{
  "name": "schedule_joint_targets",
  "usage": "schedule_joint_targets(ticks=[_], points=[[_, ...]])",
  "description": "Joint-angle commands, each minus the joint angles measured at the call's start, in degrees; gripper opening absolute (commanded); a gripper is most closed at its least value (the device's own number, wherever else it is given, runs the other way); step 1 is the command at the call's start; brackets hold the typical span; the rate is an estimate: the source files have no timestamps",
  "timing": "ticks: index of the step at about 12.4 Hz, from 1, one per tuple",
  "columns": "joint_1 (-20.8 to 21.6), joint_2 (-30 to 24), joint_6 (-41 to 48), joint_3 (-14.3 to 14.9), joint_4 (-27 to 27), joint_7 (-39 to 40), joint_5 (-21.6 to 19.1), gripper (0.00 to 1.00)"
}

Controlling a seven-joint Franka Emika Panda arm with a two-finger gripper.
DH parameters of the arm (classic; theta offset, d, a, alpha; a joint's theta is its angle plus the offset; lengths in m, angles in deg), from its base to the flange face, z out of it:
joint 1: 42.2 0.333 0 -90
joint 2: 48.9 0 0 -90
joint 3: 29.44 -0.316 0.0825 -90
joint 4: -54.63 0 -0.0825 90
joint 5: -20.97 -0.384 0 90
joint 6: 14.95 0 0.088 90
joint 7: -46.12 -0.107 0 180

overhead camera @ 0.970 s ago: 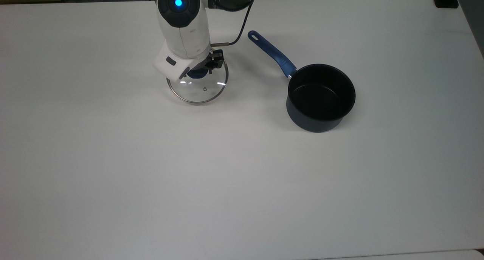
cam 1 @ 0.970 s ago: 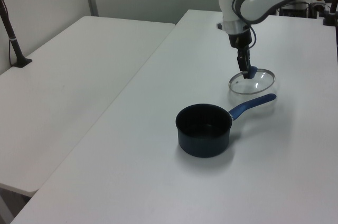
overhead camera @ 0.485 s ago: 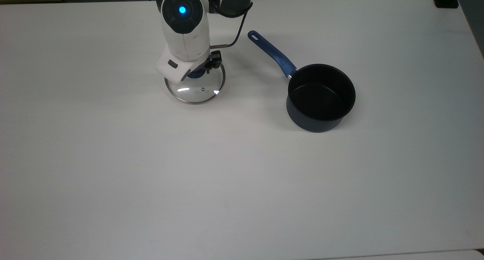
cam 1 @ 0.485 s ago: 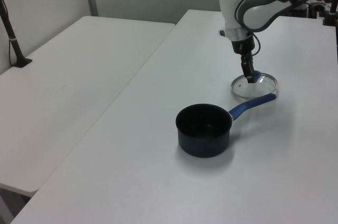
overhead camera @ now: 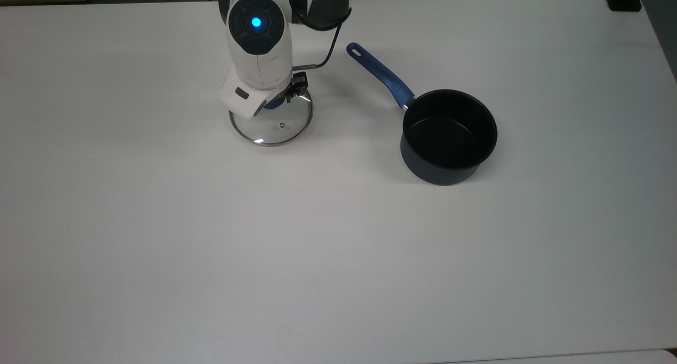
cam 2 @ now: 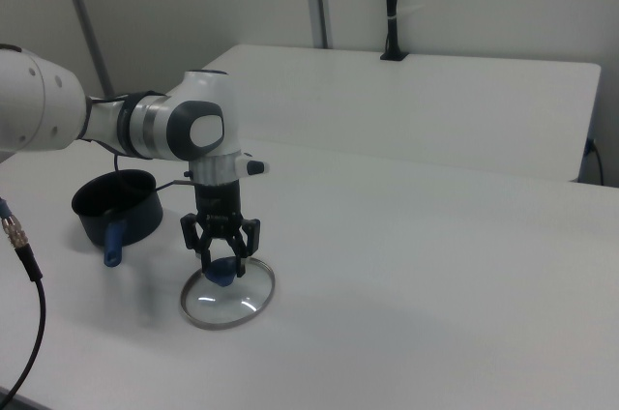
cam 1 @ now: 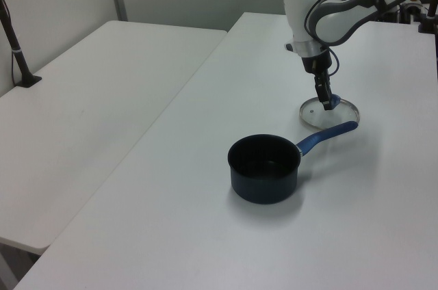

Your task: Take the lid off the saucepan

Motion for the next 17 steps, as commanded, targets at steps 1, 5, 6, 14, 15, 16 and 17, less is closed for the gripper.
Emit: schedule_joint_targets(ticks=[1,5,6,14,15,16,17], points=[[0.2,0.4,-1.6,0.1,-1.0,0.5,1.2,0.52],[-0.1,0.3,-0.5,0.1,0.4,-0.5,0.9,1.00],[-0.1,-0.4,0.9,0.1,0.6,-0.5,0.6,1.00],[-2.6,-10.8,18.1,0.4,15.5,-6.3,-3.8,1.00],[-3.6,-11.3,18.3,0.7,15.8,-6.7,-3.7,1.00],[-4.4,-11.5,18.4,0.8,15.9,-7.2,-3.5,1.00],[-4.6,-11.6,18.2,1.1,15.9,-8.8,-3.1,1.00]])
